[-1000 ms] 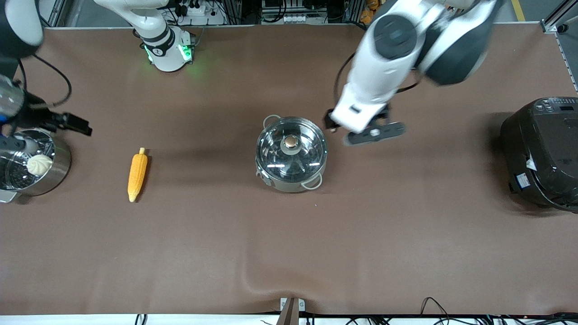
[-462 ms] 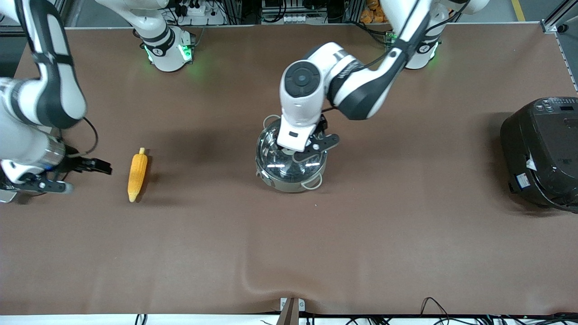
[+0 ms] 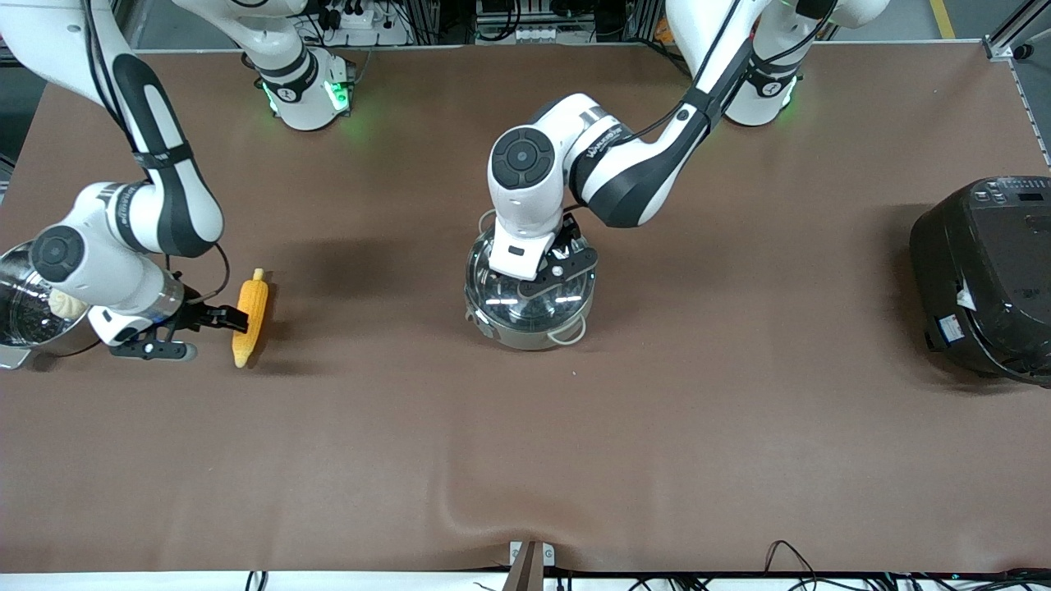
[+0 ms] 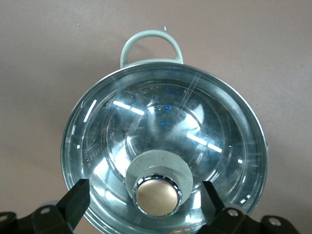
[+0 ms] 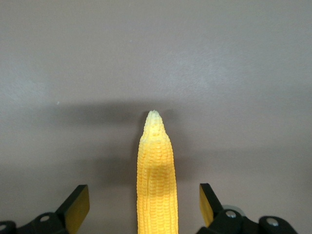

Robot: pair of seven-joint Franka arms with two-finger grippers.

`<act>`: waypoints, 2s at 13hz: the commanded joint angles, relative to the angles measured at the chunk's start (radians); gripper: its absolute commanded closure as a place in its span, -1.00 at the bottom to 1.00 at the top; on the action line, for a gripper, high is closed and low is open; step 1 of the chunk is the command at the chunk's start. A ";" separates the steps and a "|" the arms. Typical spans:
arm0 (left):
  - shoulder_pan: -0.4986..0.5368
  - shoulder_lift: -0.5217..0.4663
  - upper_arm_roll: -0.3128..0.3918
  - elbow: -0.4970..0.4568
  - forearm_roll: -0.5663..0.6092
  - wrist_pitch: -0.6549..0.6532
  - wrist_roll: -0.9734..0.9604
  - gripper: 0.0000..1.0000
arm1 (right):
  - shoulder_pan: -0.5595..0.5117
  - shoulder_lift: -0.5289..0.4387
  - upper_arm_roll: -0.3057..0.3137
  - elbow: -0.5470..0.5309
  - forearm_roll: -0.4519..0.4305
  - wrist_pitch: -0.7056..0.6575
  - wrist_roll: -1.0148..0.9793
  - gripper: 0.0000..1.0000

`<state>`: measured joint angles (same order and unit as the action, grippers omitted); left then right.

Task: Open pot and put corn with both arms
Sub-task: 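Grasp the lid knob with the left gripper while the right gripper grasps corn, then lift the glass lid with the left gripper while the right gripper lifts corn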

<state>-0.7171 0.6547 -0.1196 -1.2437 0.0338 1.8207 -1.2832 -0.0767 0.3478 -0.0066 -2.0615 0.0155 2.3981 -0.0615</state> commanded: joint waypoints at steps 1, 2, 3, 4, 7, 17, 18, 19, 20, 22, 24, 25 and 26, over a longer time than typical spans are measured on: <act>-0.019 0.013 0.011 0.024 0.000 -0.014 -0.031 -1.00 | 0.005 0.037 0.000 -0.003 -0.012 0.030 -0.055 -1.00; -0.021 0.019 0.011 0.024 0.000 -0.012 -0.039 -1.00 | 0.005 0.052 0.000 -0.003 -0.012 0.035 -0.081 -1.00; -0.031 0.023 0.014 0.024 0.000 -0.012 -0.041 -1.00 | 0.005 0.066 -0.001 -0.005 -0.012 0.036 -0.099 -1.00; -0.033 0.028 0.014 0.020 0.001 -0.012 -0.042 -0.95 | 0.005 0.075 0.000 -0.015 -0.012 0.038 -0.100 -1.00; -0.039 0.037 0.017 0.017 0.005 -0.014 -0.041 -0.85 | 0.000 0.102 -0.001 -0.022 -0.012 0.047 -0.100 -1.00; -0.039 0.046 0.018 0.009 0.011 -0.017 -0.041 1.00 | -0.017 0.123 -0.003 -0.068 -0.012 0.035 -0.112 -1.00; -0.038 0.042 0.018 0.009 0.011 -0.018 -0.039 1.00 | -0.021 0.120 -0.003 -0.074 -0.012 0.033 -0.121 -1.00; -0.033 0.033 0.018 0.010 0.009 -0.020 -0.036 1.00 | -0.023 0.119 -0.003 -0.074 -0.012 0.030 -0.127 -1.00; -0.027 0.010 0.018 0.010 0.003 -0.030 -0.036 1.00 | -0.023 0.117 -0.003 -0.074 -0.012 0.017 -0.127 -0.89; -0.012 -0.050 0.018 0.010 0.011 -0.098 -0.028 1.00 | -0.023 0.111 -0.003 -0.066 -0.012 0.003 -0.127 -0.06; 0.030 -0.117 0.018 0.010 0.012 -0.144 -0.012 1.00 | -0.022 0.106 -0.003 -0.045 -0.012 0.001 -0.120 0.59; 0.047 -0.162 0.020 0.010 0.014 -0.156 0.030 1.00 | -0.020 0.099 -0.003 -0.026 -0.012 -0.017 -0.118 0.74; 0.073 -0.206 0.020 0.009 0.014 -0.196 0.077 1.00 | -0.020 0.092 -0.001 -0.002 -0.012 -0.057 -0.122 0.75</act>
<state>-0.6823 0.5587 -0.0986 -1.2107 0.0356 1.6886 -1.2662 -0.0852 0.4726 -0.0170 -2.0938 0.0155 2.4027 -0.1768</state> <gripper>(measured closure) 0.498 0.537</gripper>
